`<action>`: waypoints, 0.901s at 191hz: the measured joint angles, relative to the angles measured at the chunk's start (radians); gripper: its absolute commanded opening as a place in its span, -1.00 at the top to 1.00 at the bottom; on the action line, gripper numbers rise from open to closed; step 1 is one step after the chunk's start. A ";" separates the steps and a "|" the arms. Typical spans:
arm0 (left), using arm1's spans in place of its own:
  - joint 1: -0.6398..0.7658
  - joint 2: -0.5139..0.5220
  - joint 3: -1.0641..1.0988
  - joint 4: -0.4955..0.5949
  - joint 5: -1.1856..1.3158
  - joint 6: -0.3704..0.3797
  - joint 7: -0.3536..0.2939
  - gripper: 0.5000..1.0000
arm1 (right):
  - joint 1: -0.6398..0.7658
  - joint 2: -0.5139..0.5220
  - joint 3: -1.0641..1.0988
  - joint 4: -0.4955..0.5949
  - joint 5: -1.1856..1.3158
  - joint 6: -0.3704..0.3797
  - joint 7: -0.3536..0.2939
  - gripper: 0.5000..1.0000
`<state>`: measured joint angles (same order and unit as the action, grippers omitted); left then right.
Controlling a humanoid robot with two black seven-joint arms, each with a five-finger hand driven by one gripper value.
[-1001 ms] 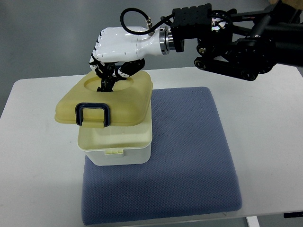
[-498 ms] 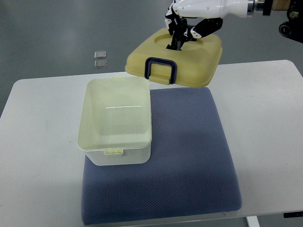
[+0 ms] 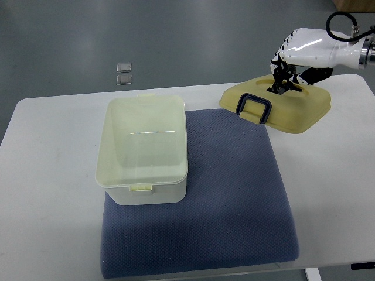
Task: Open white storage box with right hand
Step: 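Lower the held lid onto the cushion beside the white box, then open the right hand and release the lid handle, withdrawing upward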
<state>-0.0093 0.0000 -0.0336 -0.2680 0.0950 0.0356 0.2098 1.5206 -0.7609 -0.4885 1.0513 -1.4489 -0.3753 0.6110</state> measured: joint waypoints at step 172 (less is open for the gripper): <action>0.001 0.000 0.000 0.006 0.000 0.001 0.000 -1.00 | -0.266 0.205 -0.011 -0.065 -0.014 -0.166 0.000 1.00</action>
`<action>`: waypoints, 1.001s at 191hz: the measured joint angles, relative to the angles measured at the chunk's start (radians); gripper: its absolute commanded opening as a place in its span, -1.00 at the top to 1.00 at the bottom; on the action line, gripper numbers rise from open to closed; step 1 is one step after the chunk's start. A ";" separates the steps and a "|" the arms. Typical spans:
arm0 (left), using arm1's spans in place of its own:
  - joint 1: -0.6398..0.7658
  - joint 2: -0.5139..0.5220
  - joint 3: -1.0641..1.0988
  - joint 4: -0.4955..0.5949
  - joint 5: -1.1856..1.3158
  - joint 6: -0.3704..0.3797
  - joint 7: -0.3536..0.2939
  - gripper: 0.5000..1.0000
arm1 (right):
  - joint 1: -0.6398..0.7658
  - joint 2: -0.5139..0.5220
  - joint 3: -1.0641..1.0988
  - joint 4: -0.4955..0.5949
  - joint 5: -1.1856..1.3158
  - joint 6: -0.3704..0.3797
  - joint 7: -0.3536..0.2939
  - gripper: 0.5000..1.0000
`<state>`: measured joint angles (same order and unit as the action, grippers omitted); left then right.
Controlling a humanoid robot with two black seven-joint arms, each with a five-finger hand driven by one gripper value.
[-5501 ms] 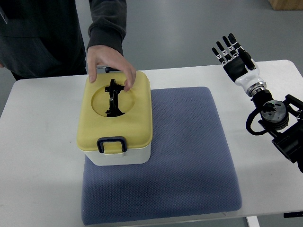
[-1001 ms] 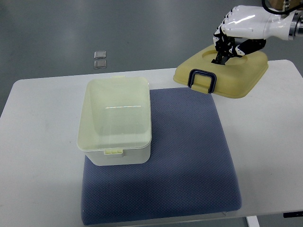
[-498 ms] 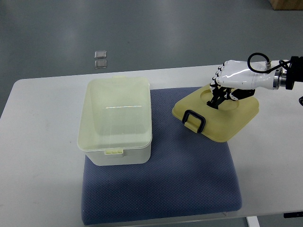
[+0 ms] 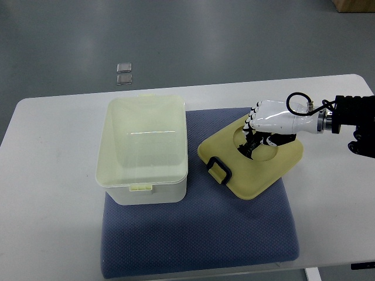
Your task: Open white storage box with right hand
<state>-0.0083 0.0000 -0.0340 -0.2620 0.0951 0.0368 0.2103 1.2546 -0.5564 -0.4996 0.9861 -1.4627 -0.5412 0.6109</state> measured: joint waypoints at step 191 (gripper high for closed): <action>0.000 0.000 0.001 0.006 0.000 0.000 0.000 -1.00 | 0.034 -0.180 0.619 -0.045 0.804 0.489 -0.110 -0.73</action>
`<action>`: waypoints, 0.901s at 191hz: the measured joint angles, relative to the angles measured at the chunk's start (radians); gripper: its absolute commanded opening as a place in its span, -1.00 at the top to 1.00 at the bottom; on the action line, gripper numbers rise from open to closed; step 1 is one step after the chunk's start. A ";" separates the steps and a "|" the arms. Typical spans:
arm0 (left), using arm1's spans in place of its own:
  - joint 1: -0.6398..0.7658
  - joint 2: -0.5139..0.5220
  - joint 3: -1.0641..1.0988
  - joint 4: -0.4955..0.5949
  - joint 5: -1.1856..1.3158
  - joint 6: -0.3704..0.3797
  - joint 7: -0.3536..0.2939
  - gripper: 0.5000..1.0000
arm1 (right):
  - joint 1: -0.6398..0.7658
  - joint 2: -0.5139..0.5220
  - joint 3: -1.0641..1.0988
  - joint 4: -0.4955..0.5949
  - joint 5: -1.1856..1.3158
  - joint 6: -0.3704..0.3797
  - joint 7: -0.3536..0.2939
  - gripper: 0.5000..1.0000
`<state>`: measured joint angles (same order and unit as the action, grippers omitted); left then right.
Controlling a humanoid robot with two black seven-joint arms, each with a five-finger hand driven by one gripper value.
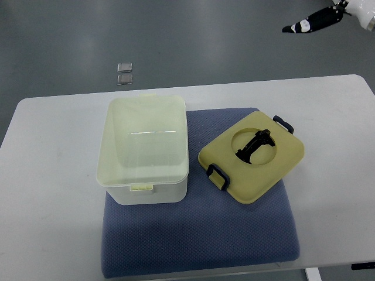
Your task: Open white storage box with right hand
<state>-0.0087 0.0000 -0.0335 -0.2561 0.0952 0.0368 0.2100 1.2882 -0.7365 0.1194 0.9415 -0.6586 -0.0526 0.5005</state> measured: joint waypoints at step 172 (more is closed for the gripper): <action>0.000 0.000 0.000 -0.001 0.000 0.000 0.000 -1.00 | -0.457 0.488 0.659 -0.421 0.975 0.500 -0.274 -0.73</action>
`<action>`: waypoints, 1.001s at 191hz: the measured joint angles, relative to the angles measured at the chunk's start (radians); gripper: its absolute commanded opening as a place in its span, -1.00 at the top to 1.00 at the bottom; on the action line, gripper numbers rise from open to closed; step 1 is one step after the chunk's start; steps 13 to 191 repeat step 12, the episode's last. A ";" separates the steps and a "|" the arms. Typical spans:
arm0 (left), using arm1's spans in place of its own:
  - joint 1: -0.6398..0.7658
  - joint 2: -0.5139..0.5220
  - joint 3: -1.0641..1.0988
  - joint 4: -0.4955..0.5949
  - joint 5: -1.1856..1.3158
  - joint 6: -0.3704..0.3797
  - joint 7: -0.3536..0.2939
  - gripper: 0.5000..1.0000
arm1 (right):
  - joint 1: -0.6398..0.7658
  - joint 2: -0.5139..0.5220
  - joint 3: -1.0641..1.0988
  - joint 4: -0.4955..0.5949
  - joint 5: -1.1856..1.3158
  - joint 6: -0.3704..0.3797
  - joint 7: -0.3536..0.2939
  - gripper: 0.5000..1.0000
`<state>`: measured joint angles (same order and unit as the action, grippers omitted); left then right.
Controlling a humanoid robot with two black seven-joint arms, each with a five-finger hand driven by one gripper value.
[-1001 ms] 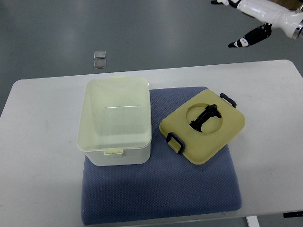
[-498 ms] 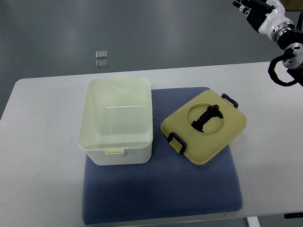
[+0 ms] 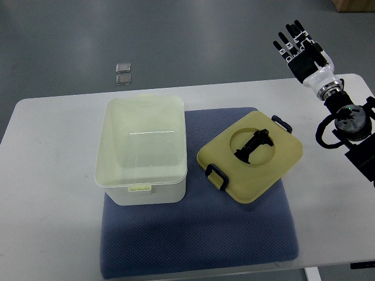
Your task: Open white storage box with right hand
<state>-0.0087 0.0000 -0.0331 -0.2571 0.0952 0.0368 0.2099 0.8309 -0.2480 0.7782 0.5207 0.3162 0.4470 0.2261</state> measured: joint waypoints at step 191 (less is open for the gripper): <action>0.000 0.000 0.000 0.001 0.000 0.000 0.000 -1.00 | -0.008 0.010 0.006 -0.005 0.000 0.000 0.001 -0.73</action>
